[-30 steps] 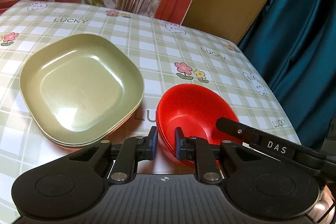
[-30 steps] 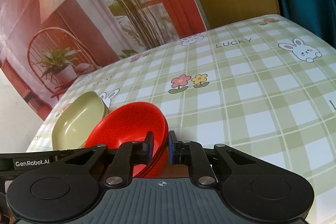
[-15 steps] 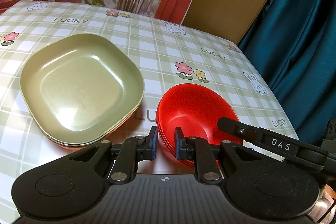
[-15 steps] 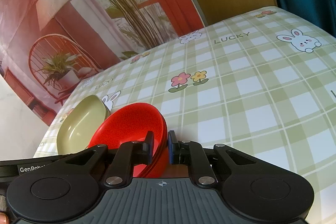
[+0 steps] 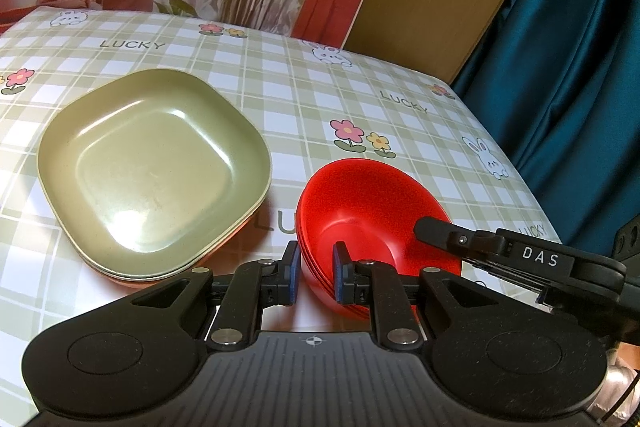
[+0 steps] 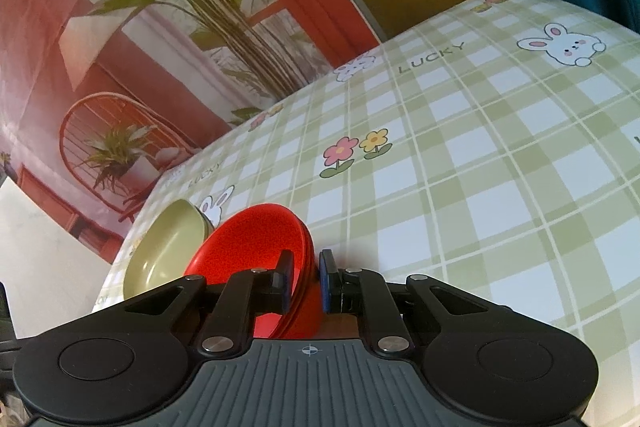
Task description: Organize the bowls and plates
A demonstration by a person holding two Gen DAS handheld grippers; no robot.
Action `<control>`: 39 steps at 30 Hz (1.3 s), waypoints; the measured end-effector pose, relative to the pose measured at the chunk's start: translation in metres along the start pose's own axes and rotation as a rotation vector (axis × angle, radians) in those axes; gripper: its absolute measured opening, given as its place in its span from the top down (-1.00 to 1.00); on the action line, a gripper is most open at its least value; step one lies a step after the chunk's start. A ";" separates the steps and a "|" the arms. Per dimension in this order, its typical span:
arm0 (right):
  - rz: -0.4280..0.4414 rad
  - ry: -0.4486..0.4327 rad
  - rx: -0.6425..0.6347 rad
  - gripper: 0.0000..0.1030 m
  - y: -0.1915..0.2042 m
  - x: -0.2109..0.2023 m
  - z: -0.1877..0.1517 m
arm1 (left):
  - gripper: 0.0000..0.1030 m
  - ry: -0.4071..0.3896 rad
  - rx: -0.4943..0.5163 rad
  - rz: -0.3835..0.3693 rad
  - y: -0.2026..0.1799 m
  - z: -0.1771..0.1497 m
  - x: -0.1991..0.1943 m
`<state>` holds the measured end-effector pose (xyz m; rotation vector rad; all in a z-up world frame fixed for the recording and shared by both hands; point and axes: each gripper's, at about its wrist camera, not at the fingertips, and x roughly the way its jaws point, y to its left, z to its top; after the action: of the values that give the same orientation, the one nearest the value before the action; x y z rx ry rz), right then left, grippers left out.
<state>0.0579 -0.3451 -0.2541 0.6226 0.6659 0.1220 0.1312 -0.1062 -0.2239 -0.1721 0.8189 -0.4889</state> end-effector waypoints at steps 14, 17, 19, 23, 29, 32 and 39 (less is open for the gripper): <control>-0.025 -0.015 0.009 0.86 0.000 -0.002 0.008 | 0.67 -0.028 0.056 -0.008 -0.007 0.002 -0.005; -0.028 -0.026 0.005 0.86 0.002 -0.004 0.012 | 0.67 -0.030 0.053 -0.019 -0.006 0.004 -0.005; -0.032 -0.031 -0.001 0.86 0.005 -0.004 0.017 | 0.67 -0.030 0.048 -0.024 -0.006 0.006 -0.004; -0.029 -0.044 -0.016 0.85 0.014 -0.006 0.028 | 0.67 -0.047 0.038 -0.035 -0.004 0.012 -0.007; -0.009 -0.065 -0.055 0.85 0.038 -0.006 0.048 | 0.67 -0.087 0.013 -0.048 0.001 0.028 -0.018; 0.004 -0.066 -0.068 0.85 0.052 -0.001 0.056 | 0.67 -0.093 -0.013 -0.056 0.008 0.037 -0.024; 0.051 -0.040 -0.052 0.85 0.084 0.023 0.064 | 0.67 -0.094 -0.029 -0.031 0.030 0.060 -0.041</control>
<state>0.1226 -0.3018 -0.1789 0.5905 0.6067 0.1737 0.1621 -0.0624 -0.1663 -0.2329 0.7324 -0.4952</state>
